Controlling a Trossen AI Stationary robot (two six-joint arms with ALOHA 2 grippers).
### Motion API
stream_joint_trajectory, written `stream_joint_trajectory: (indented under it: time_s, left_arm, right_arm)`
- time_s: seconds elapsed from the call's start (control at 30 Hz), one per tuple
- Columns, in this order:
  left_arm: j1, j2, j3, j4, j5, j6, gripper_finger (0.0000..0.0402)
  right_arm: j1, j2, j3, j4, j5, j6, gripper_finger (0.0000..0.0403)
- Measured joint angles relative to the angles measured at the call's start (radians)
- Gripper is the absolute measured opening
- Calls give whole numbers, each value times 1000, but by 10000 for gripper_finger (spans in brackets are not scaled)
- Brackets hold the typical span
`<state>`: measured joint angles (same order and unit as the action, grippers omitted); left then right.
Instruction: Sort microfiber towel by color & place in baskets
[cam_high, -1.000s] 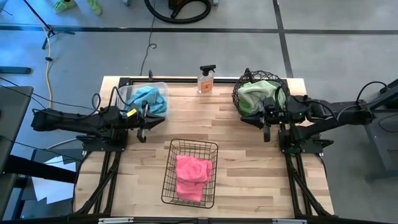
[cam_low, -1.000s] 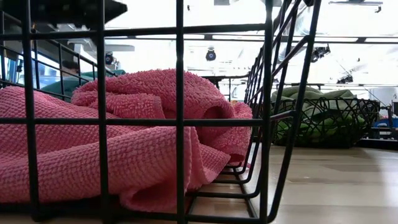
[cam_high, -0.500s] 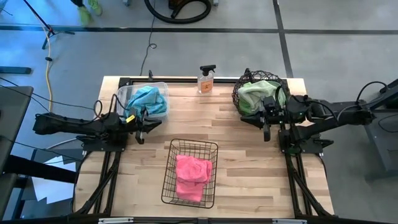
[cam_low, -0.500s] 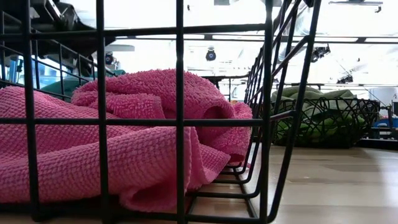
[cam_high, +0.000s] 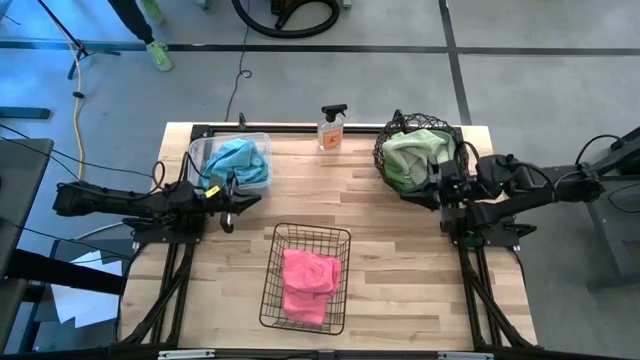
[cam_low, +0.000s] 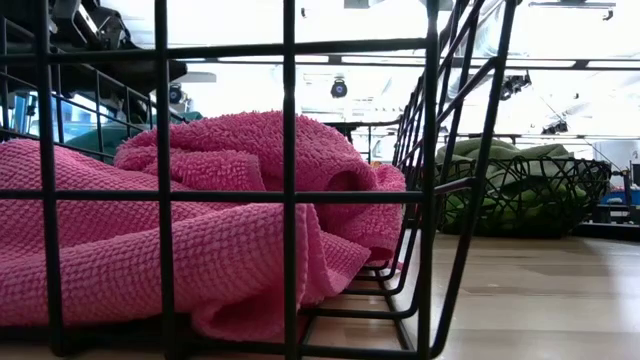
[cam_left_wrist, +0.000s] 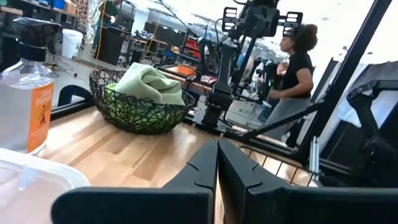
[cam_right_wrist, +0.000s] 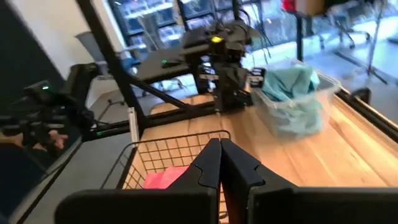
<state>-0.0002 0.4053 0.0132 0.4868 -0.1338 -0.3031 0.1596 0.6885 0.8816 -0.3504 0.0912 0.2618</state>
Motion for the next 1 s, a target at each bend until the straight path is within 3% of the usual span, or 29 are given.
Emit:
stream_joint_trajectory:
  time_s: [0.27, 0.47, 0.6, 0.83, 1.0]
  left_arm:
    - [0, 0, 0, 1, 0, 25, 1]
    - [0, 0, 0, 3, 0, 25, 1]
    - [0, 0, 0, 3, 0, 25, 1]
    - [0, 0, 0, 3, -1, 26, 1]
    - [0, 0, 0, 3, -1, 26, 1]
  right_arm:
    - [-57, -234, -268, 137, -65, -104, 0]
    - [-61, -451, -422, 148, -85, -89, 0]
    - [-61, -566, -528, 245, -95, -54, 0]
    - [-61, -680, -695, 358, -119, -57, 0]
    - [-61, -682, -815, 530, -138, -63, 0]
